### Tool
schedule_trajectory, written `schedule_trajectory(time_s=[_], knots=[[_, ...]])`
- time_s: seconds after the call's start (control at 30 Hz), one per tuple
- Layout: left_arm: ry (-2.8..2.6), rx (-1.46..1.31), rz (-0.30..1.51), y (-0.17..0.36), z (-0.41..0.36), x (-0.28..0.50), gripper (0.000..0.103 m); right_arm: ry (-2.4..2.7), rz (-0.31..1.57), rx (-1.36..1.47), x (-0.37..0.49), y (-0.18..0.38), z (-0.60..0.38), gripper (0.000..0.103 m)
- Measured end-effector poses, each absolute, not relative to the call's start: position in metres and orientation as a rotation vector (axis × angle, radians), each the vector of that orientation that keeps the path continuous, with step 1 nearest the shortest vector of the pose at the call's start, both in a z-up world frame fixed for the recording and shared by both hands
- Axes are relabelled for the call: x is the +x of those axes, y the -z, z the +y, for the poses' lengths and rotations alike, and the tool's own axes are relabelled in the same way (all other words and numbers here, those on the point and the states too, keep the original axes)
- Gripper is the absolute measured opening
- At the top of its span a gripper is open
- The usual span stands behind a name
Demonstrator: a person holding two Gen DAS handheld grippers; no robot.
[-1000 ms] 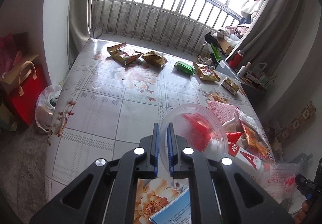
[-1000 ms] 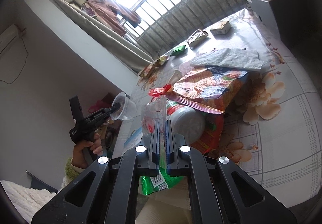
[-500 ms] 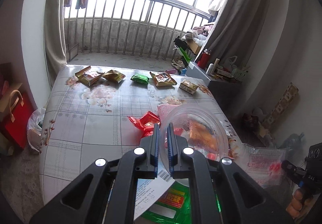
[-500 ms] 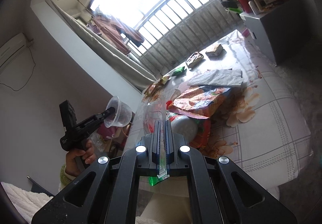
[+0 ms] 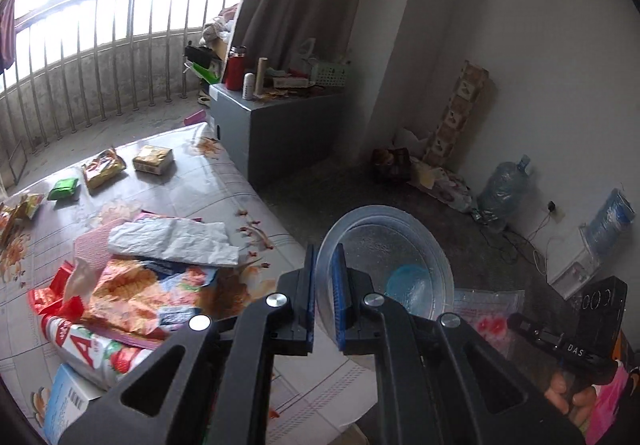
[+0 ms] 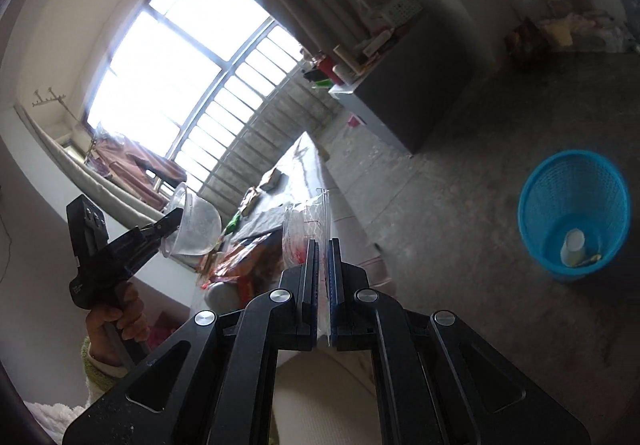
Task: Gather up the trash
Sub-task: 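Carry bowl and bag to the blue wastebasket and release both, then move both tools back to the table above the blue-white box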
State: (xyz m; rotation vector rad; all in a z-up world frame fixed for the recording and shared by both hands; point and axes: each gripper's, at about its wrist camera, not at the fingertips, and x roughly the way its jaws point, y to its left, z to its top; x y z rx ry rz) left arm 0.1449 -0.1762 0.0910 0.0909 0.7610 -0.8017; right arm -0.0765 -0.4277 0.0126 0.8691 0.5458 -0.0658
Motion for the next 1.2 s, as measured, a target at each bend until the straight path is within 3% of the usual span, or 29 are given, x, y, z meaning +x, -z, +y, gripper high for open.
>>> schedule_trajectory(time_s=[0.2, 0.4, 0.6, 0.67, 0.7, 0.73, 0.77, 0.8, 0.87, 0.93, 1.2], knots=[[0.917, 0.26, 0.868, -0.045, -0.331, 0.131, 0.007, 0.44, 0.568, 0.902, -0.121, 0.031, -0.496, 0.003], [0.938, 0.438, 1.019, 0.042, -0.461, 0.117, 0.007, 0.636, 0.596, 1.037, -0.134, 0.091, -0.545, 0.003], [0.916, 0.534, 1.137, 0.121, -0.537, 0.115, 0.008, 0.746, 0.647, 1.134, -0.117, 0.15, -0.586, 0.003], [0.906, 0.532, 1.142, 0.137, -0.551, 0.118, 0.008, 0.767, 0.654, 1.143, -0.112, 0.166, -0.595, 0.008], [0.902, 0.526, 1.152, 0.144, -0.557, 0.121, 0.014, 0.779, 0.657, 1.154, -0.108, 0.175, -0.602, 0.011], [0.9, 0.517, 1.175, 0.151, -0.561, 0.126, 0.03, 0.782, 0.66, 1.16, -0.103, 0.183, -0.608, 0.023], [0.891, 0.51, 1.201, 0.156, -0.565, 0.13, 0.041, 0.784, 0.664, 1.163, -0.099, 0.191, -0.613, 0.043], [0.874, 0.502, 1.213, 0.161, -0.567, 0.133, 0.049, 0.799, 0.677, 1.157, -0.097, 0.197, -0.614, 0.05], [0.863, 0.477, 1.21, 0.161, -0.565, 0.134, 0.05, 0.839, 0.716, 1.139, -0.094, 0.204, -0.614, 0.051], [0.881, 0.457, 1.205, 0.158, -0.559, 0.134, 0.057, 0.838, 0.723, 1.146, -0.097, 0.208, -0.611, 0.051], [0.936, 0.401, 1.134, 0.106, -0.541, 0.123, 0.061, 0.811, 0.694, 1.074, -0.12, 0.179, -0.585, 0.061]])
